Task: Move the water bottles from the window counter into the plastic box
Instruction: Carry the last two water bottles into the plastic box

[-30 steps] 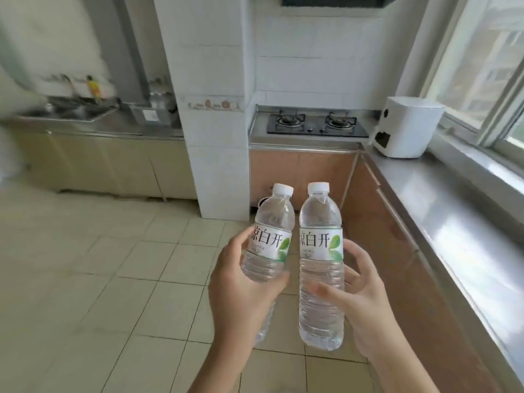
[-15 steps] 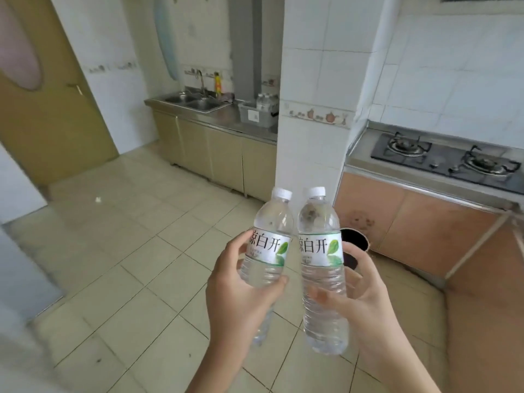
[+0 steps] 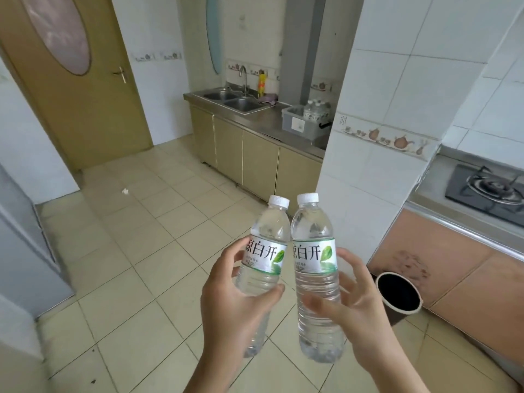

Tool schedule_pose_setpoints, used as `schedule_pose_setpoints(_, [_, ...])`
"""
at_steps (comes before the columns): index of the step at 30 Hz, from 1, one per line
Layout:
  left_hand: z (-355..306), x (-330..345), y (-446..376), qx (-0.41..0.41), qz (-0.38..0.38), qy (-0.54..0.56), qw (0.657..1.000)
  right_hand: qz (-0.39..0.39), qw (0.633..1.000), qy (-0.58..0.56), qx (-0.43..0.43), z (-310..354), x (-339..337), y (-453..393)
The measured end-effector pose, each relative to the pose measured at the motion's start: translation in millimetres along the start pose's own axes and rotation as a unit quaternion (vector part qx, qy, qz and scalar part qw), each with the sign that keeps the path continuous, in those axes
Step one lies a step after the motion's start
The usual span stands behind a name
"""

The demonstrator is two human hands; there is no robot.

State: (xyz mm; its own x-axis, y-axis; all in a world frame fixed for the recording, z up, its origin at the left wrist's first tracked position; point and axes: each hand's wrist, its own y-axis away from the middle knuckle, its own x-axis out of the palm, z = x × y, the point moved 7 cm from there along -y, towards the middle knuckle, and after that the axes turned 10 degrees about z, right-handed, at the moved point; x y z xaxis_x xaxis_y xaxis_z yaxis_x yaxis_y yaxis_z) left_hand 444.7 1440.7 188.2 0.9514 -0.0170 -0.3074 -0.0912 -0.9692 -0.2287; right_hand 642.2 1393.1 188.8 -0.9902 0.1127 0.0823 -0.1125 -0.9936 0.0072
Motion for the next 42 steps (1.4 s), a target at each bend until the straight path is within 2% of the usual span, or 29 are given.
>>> schedule_pose_setpoints(10, [28, 12, -172, 0.008, 0.019, -0.004, 1.0, -0.008, 1.0, -0.001, -0.004, 7, -3, -173])
schedule_pose_setpoints(25, [93, 56, -449, -0.022, -0.041, -0.018, 0.999, 0.048, 0.999, 0.004, 0.003, -3, -20, -487])
schedule_pose_setpoints(36, [137, 77, -637, -0.022, -0.023, -0.029, 0.999, 0.028, 1.0, 0.002, 0.01, -8, -28, -672])
schedule_pose_setpoints(42, [162, 93, -764, -0.007, 0.018, -0.03, 0.999, -0.024, 0.999, -0.016, 0.02, -14, -34, -783])
